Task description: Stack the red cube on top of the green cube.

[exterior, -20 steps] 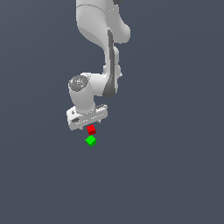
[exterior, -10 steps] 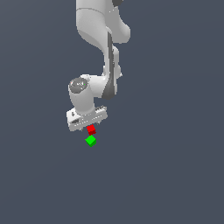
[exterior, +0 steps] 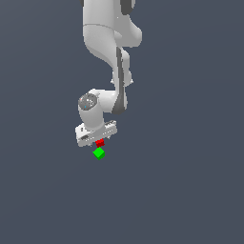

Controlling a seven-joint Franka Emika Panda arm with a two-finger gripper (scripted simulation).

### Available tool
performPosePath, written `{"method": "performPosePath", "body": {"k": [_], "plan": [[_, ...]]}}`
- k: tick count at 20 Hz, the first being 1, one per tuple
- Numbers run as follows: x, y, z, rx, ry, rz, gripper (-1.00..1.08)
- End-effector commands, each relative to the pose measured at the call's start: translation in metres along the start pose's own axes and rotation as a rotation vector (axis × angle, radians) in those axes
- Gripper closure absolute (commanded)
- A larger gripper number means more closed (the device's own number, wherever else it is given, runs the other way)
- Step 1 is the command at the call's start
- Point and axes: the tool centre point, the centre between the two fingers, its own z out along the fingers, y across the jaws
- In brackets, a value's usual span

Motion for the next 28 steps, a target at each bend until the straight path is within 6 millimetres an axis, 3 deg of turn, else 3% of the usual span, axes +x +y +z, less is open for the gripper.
{"method": "performPosePath", "body": {"k": [1,2,3,17,22,28], "plan": [[0.001,0.001,0.003,-0.001,0.001,0.000,-0.92],[0.001,0.001,0.004,-0.001,0.001,0.000,-0.92],[0.001,0.001,0.004,-0.001,0.001,0.000,1.08],[0.000,0.001,-0.001,-0.001,0.001,0.001,1.08],[0.000,0.001,-0.021,-0.001,0.001,0.001,1.08],[-0.001,0.000,-0.063,-0.001,0.001,0.000,1.08]]}}
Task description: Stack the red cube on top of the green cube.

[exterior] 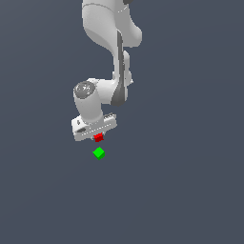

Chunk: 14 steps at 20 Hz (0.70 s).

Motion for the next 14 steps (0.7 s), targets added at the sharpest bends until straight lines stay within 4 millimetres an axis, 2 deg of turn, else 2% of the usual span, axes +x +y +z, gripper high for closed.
{"method": "performPosePath", "body": {"k": [1,7,14], "plan": [[0.000,0.000,-0.017,0.000,0.001,0.000,1.08],[0.001,0.000,-0.042,0.000,0.001,0.000,1.08],[0.003,0.001,-0.042,-0.001,0.002,-0.001,1.08]]}}
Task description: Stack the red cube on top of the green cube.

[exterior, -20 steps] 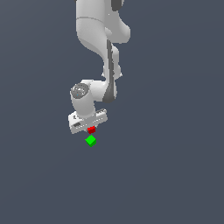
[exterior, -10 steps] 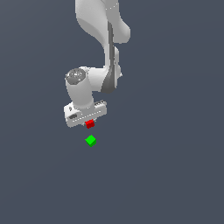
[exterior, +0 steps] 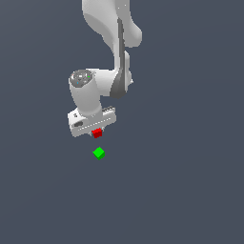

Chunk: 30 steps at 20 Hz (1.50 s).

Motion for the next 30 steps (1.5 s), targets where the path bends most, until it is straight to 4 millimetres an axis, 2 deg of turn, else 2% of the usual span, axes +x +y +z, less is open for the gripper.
{"method": "performPosePath", "body": {"k": [1,7,17,26,27,30], "plan": [[0.002,0.001,0.002,0.000,0.000,0.000,1.08],[0.016,0.006,0.014,0.000,0.000,0.000,1.08],[0.051,0.019,0.045,0.000,0.000,0.000,1.08],[0.062,0.024,0.055,0.000,-0.001,0.000,1.08],[0.062,0.024,0.055,0.000,-0.001,0.000,-0.92],[0.062,0.024,0.055,0.000,-0.001,0.000,-0.92]]}}
